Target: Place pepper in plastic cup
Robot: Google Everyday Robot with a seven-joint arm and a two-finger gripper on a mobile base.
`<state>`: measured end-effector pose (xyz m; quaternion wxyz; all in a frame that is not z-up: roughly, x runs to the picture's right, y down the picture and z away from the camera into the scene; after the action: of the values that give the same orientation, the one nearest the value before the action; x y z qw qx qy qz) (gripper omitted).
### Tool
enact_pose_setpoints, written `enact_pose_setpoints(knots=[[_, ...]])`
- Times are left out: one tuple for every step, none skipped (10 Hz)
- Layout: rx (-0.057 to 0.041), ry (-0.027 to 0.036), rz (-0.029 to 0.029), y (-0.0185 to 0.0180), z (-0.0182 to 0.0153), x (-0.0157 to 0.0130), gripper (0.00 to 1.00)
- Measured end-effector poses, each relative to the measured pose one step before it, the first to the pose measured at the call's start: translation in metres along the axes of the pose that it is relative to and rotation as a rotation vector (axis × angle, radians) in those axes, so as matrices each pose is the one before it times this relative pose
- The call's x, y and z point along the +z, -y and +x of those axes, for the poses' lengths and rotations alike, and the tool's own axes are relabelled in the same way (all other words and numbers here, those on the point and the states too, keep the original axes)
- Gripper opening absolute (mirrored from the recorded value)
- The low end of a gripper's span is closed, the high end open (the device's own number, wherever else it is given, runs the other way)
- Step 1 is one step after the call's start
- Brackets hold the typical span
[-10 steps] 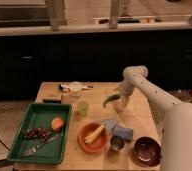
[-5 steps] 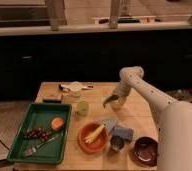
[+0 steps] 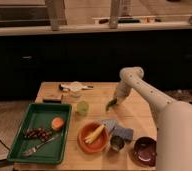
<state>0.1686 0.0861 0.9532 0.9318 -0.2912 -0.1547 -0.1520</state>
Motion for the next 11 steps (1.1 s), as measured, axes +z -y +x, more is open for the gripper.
enact_pose_setpoints(knots=[[0.0029, -0.00063, 0.00059, -0.0013, 0.00199, -0.00069, 0.0], [0.00204, -0.00145, 0.00071, -0.00187, 0.00184, -0.0024, 0.0], [0.00232, -0.00187, 0.0069, -0.00018, 0.0019, -0.00394, 0.0], [0.00249, -0.00116, 0.00881, -0.00052, 0.0019, -0.00396, 0.0], [-0.00027, -0.0012, 0.00767, 0.00063, 0.00048, -0.00386, 0.0], [-0.00159, -0.00075, 0.00507, 0.00011, 0.00005, -0.00237, 0.0], [-0.00435, 0.00181, 0.00659, 0.00018, -0.00032, -0.00415, 0.0], [-0.00417, 0.00199, 0.00363, -0.00029, -0.00035, -0.00307, 0.0], [-0.00728, 0.00329, 0.00477, 0.00035, -0.00143, -0.00397, 0.0], [-0.00646, 0.00212, 0.00321, 0.00052, -0.00132, -0.00279, 0.0], [-0.00411, 0.00359, 0.00464, 0.00095, -0.00077, -0.00288, 0.0]])
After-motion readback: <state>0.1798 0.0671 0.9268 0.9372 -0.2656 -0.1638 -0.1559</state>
